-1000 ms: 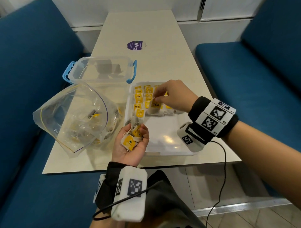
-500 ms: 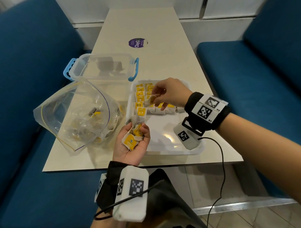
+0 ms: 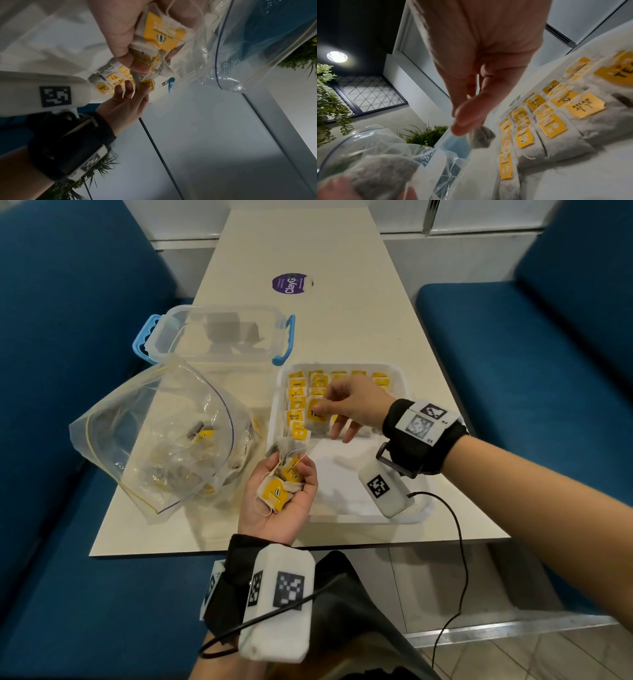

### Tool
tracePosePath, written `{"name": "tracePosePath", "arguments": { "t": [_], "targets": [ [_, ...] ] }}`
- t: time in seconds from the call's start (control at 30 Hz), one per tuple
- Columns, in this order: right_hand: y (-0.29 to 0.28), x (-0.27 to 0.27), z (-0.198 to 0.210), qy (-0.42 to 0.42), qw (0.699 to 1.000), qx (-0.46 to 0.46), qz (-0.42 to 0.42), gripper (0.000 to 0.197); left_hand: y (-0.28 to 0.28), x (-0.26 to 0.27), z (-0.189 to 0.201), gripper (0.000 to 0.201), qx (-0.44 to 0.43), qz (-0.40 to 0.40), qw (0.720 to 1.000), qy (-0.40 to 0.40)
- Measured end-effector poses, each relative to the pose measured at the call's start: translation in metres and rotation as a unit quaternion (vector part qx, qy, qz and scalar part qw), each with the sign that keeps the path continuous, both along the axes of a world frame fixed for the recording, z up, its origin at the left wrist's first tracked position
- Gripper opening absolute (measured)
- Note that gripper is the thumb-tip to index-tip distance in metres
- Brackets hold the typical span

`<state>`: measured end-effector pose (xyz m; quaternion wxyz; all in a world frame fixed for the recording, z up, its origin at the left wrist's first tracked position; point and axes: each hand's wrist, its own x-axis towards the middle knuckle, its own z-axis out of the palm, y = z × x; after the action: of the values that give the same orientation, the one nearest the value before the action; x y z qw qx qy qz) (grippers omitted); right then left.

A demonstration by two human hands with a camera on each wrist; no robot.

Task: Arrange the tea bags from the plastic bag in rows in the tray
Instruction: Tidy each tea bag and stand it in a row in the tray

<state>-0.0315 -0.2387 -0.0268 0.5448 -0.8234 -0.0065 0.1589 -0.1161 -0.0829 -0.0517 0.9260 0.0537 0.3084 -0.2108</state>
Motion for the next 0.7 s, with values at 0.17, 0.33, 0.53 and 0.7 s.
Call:
{"name": "tracePosePath", "arguments": {
  "t": [0.17,0.33,0.53,0.7],
  "targets": [
    [0.002,0.002,-0.009,0.025,0.999,0.030,-0.008,0.012,0.000,0.001,0.000,0.026,0.004,-0.004,1.000,-0.009],
    [-0.002,0.008,-0.015,0.036,0.996,0.058,-0.051,0.019,-0.001,0.001,0.000,0.025,0.002,-0.005,1.000,-0.010],
    [-0.002,0.012,-0.024,0.074,0.994,-0.022,-0.071,0.020,-0.001,0.000,-0.002,0.026,0.004,-0.004,1.000,-0.009],
    [0.005,0.009,-0.034,0.106,0.990,-0.033,-0.090,0.011,-0.002,0.000,-0.003,0.026,0.016,-0.006,1.000,-0.009]
  ]
}}
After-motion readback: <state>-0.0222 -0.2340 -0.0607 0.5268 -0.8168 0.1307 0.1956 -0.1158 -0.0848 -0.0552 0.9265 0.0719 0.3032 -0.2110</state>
